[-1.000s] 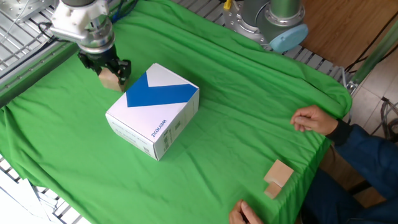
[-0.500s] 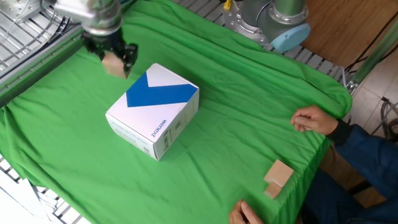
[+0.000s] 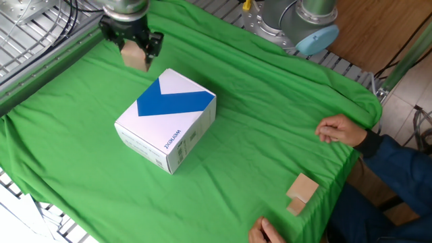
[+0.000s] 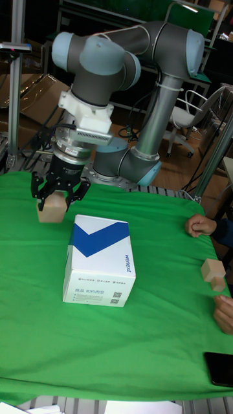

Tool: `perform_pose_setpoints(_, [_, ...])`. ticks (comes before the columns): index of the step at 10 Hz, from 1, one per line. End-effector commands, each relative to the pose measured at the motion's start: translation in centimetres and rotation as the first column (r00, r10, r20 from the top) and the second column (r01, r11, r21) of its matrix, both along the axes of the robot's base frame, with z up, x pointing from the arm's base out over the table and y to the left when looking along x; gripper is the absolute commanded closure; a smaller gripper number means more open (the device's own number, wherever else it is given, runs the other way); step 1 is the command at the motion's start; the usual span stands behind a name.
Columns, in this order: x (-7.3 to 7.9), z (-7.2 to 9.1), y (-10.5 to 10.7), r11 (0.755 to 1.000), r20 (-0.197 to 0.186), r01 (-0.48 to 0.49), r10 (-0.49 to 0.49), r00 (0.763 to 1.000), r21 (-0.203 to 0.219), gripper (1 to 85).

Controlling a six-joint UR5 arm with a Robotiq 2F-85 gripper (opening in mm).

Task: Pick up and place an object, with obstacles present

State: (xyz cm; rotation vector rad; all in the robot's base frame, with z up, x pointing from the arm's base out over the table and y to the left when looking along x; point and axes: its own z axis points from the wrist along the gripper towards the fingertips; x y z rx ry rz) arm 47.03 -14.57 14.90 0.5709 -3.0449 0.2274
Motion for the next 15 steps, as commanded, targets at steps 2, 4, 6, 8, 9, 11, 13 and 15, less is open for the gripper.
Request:
perform_pose_setpoints(2, [1.2, 1.1, -1.3, 0.993, 0.055, -0.089, 0.094, 0.994, -0.074, 84.7])
perform_pose_setpoints(4, [2.2, 0.7, 1.3, 0.990, 0.095, -0.139, 0.136, 0.986, 0.018, 84.7])
perform_pose_setpoints(6, [3.1, 0.8, 1.8, 0.983, 0.128, -0.179, 0.174, 0.976, 0.027, 84.7])
perform_pose_setpoints(8, [2.7, 0.8, 1.2, 0.983, 0.108, -0.182, 0.180, 0.978, 0.006, 84.7])
perform_pose_setpoints(9, [2.2, 0.7, 1.4, 0.982, 0.091, -0.188, 0.186, 0.978, 0.018, 84.7])
perform_pose_setpoints(11, [0.3, 1.3, 1.6, 0.987, 0.022, -0.162, 0.161, 0.987, 0.011, 84.7])
perform_pose_setpoints(13, [-1.3, 3.7, 4.6, 0.995, -0.019, -0.102, 0.102, 0.995, -0.020, 84.7])
perform_pose_setpoints(15, [-2.8, 5.5, 7.1, 0.997, -0.050, -0.047, 0.044, 0.998, -0.065, 84.7])
